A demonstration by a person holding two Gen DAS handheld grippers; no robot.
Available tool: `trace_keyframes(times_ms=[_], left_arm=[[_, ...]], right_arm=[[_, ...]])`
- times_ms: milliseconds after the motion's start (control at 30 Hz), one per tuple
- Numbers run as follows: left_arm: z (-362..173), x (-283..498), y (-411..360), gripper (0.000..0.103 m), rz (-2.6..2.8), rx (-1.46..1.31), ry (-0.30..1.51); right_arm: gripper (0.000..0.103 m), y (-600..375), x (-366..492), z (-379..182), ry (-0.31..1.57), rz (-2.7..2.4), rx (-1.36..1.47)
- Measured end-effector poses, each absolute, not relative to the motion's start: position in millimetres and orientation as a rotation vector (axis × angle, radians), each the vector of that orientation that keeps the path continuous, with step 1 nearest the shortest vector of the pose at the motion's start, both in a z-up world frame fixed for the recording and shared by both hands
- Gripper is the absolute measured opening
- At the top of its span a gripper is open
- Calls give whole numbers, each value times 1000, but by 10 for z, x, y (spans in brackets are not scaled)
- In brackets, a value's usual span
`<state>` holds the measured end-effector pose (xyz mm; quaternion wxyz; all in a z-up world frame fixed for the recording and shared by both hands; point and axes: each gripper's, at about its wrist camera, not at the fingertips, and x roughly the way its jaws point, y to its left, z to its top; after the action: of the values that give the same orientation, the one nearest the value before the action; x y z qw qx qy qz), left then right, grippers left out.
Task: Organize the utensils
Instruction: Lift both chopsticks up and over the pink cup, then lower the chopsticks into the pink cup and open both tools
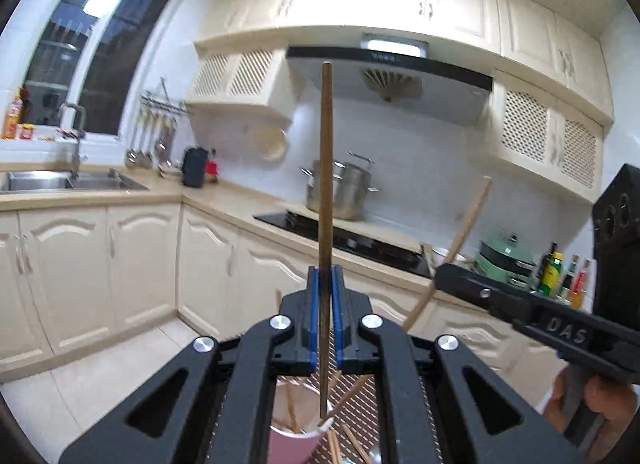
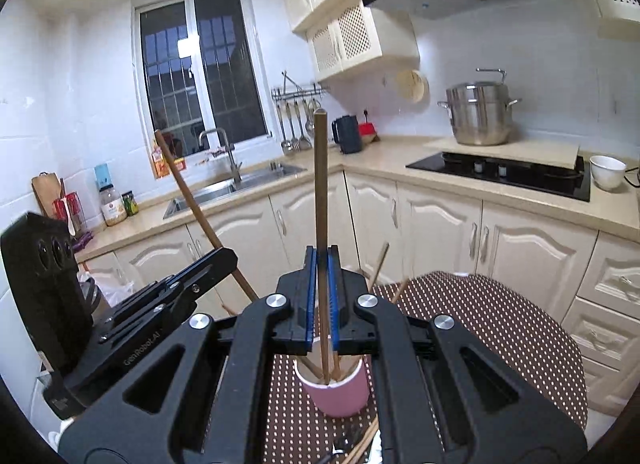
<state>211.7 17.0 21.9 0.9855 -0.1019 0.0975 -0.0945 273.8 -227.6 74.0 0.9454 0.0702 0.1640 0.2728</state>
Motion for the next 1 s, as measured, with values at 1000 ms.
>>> trace_keyframes(times_ms=[1000], left_arm=[[-358, 2329, 87, 22, -145, -153, 393]], right_arm=[[6, -2084, 2904, 132, 498, 527, 131]])
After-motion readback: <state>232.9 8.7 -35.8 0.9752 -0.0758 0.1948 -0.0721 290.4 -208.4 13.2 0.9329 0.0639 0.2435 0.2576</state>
